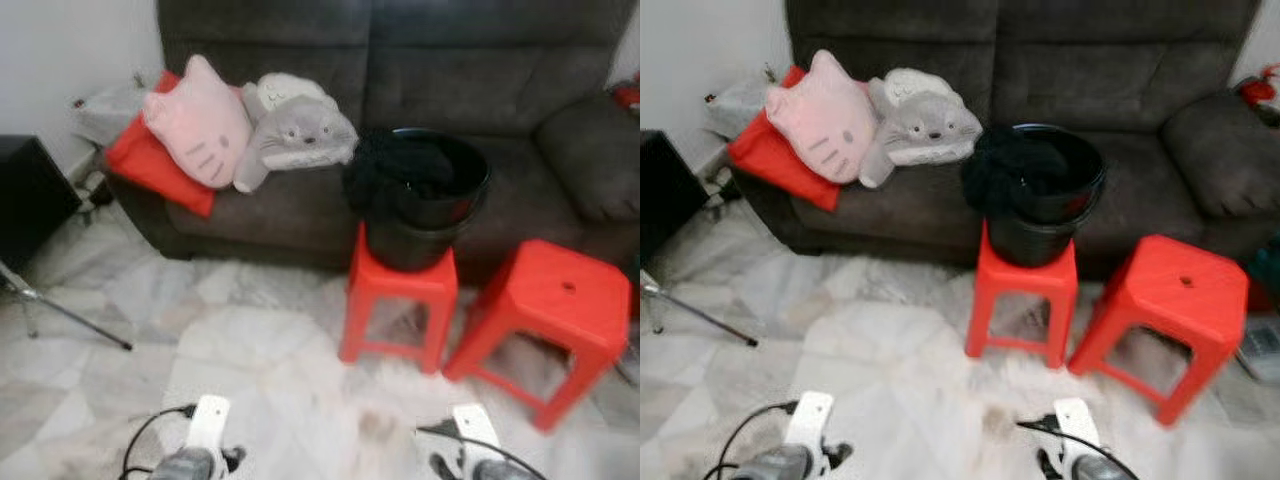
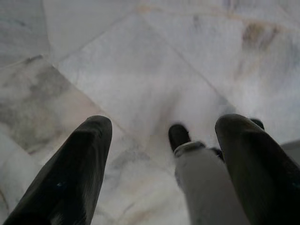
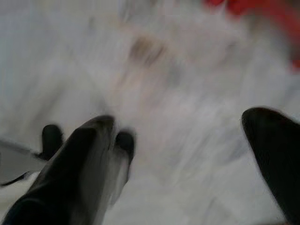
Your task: Hang hanger
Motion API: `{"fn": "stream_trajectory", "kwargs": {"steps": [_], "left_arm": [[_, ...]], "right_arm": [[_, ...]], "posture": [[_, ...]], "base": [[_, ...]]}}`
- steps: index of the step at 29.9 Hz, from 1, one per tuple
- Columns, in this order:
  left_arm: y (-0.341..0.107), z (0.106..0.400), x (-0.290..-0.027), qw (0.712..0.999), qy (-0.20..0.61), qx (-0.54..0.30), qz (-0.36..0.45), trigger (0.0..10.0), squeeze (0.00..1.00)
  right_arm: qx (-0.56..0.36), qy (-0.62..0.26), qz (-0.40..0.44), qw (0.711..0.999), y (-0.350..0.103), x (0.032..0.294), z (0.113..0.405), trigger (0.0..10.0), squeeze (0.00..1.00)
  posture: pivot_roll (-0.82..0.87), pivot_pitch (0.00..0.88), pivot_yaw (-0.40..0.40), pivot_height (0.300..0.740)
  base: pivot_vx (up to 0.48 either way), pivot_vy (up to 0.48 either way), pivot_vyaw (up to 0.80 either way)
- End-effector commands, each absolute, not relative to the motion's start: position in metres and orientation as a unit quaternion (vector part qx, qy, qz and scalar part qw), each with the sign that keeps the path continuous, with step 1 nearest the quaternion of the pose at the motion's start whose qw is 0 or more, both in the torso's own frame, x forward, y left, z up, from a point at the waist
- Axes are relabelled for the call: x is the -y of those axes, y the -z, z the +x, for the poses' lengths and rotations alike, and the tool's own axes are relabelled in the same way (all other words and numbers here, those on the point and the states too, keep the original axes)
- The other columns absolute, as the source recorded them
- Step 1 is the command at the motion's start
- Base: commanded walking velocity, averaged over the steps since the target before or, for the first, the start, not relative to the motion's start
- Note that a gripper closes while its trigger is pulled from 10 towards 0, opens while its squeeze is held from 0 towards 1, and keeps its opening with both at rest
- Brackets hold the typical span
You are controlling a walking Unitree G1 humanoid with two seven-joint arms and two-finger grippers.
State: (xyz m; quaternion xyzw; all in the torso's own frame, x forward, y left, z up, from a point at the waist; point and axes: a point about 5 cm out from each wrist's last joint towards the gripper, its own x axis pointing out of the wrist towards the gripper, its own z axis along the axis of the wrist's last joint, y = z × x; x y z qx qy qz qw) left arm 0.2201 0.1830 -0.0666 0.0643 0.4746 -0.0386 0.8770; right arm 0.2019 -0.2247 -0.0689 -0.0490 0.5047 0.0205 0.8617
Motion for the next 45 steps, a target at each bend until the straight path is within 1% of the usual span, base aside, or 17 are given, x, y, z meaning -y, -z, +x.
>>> {"fn": "stream_trajectory", "kwargs": {"steps": [1, 31, 43, 45], "left_arm": [[0.0679, 0.2151, -0.195, 0.873, 0.024, -0.483, 0.068, 10.0, 0.0], [0.0677, 0.2154, -0.1952, 0.872, 0.028, -0.484, 0.069, 10.0, 0.0], [0.066, 0.2186, -0.1938, 0.878, 0.027, -0.473, 0.066, 10.0, 0.0], [0.0654, 0.2196, -0.1938, 0.879, 0.027, -0.471, 0.069, 10.0, 0.0]], "right_arm": [[-0.506, -0.026, -0.037, 0.861, 0.0718, 0.2154, 0.2005, 10.0, 0.0], [-0.5, -0.011, -0.038, 0.865, 0.0714, 0.2165, 0.2012, 10.0, 0.0], [-0.497, -0.008, -0.039, 0.867, 0.0701, 0.2169, 0.2033, 10.0, 0.0], [-0.495, -0.004, -0.038, 0.868, 0.0698, 0.2172, 0.204, 10.0, 0.0]], "posture": [[-0.07, 0.0, 0.007, 0.74], [-0.08, 0.0, 0.01, 0.74], [-0.11, 0.0, 0.021, 0.74], [-0.13, 0.0, 0.035, 0.74]], "base": [[0.319, 0.0, 0.0], [0.315, 0.0, 0.0], [0.0, 0.0, 0.0], [0.0, 0.0, 0.0]]}}
